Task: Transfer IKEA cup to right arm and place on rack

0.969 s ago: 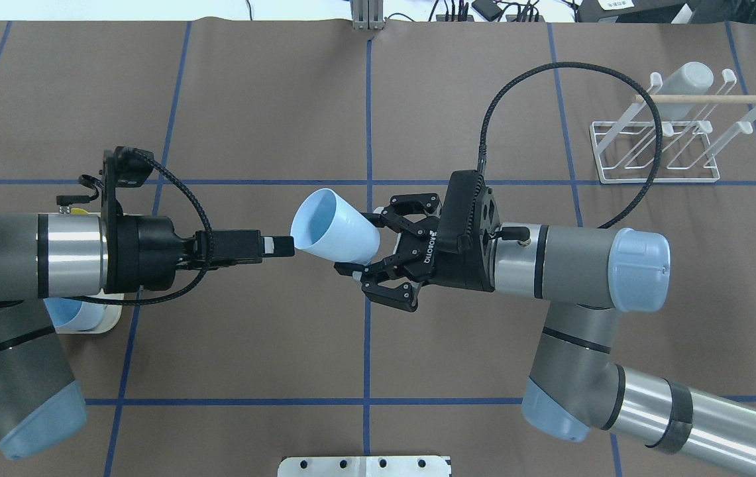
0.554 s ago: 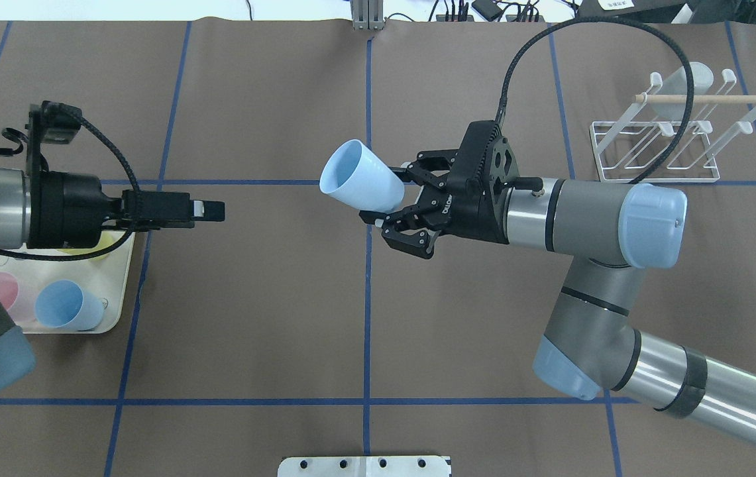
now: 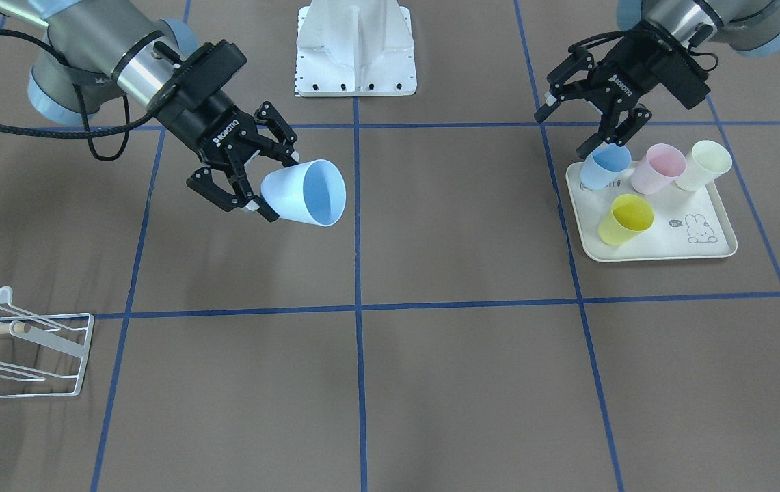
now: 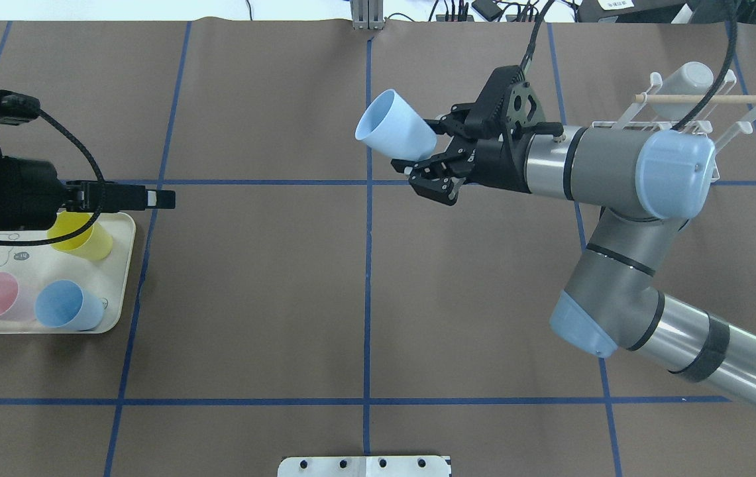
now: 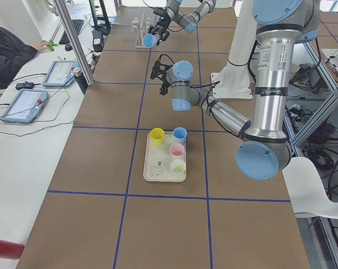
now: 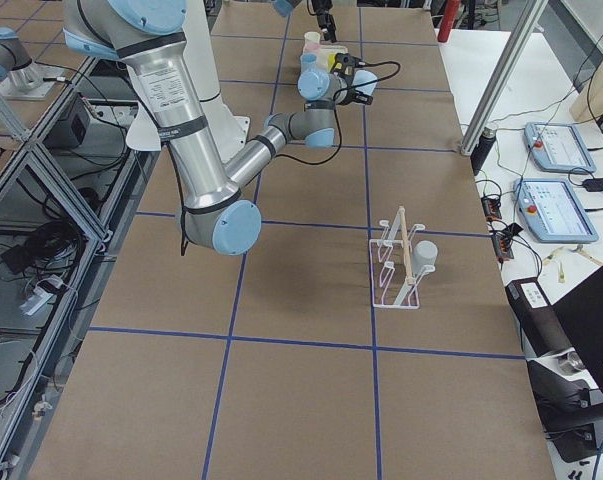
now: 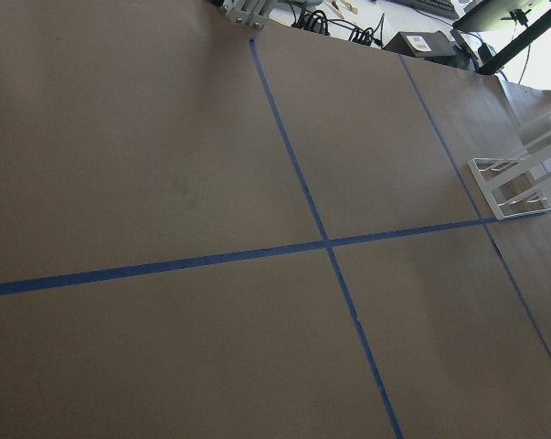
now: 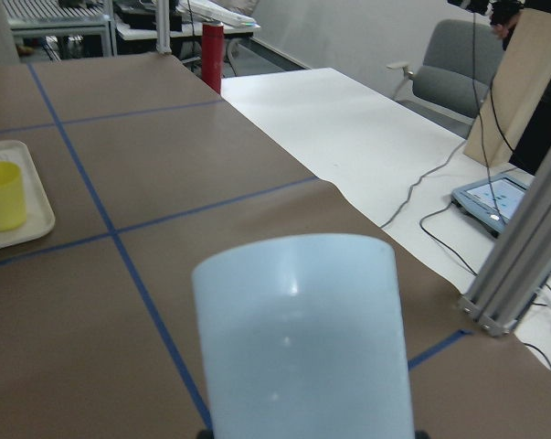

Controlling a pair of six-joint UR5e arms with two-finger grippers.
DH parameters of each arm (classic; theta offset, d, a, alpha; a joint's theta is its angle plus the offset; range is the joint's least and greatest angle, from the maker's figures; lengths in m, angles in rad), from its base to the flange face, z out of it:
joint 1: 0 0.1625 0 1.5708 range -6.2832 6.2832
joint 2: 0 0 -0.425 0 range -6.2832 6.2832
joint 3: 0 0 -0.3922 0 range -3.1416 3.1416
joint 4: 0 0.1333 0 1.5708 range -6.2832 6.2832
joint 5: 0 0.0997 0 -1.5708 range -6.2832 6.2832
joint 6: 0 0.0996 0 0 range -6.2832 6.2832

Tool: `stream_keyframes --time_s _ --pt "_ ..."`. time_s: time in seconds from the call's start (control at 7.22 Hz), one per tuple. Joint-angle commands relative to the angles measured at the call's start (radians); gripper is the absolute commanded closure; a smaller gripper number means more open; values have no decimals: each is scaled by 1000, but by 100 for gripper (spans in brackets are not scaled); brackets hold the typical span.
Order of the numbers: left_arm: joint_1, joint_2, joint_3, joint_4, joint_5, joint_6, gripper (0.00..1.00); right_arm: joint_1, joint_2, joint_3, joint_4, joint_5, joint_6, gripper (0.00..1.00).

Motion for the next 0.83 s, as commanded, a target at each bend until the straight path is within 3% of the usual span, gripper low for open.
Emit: stream_keyframes --time_s 0.0,0.28,0.69 --pt "-5 20 -10 3 1 13 1 87 -8 118 -304 -9 -158 100" --pt "-5 27 -11 3 1 13 1 193 -46 120 -420 -9 -357 100" --pt "-5 29 -13 3 2 13 1 378 -195 117 -427 -10 -829 100"
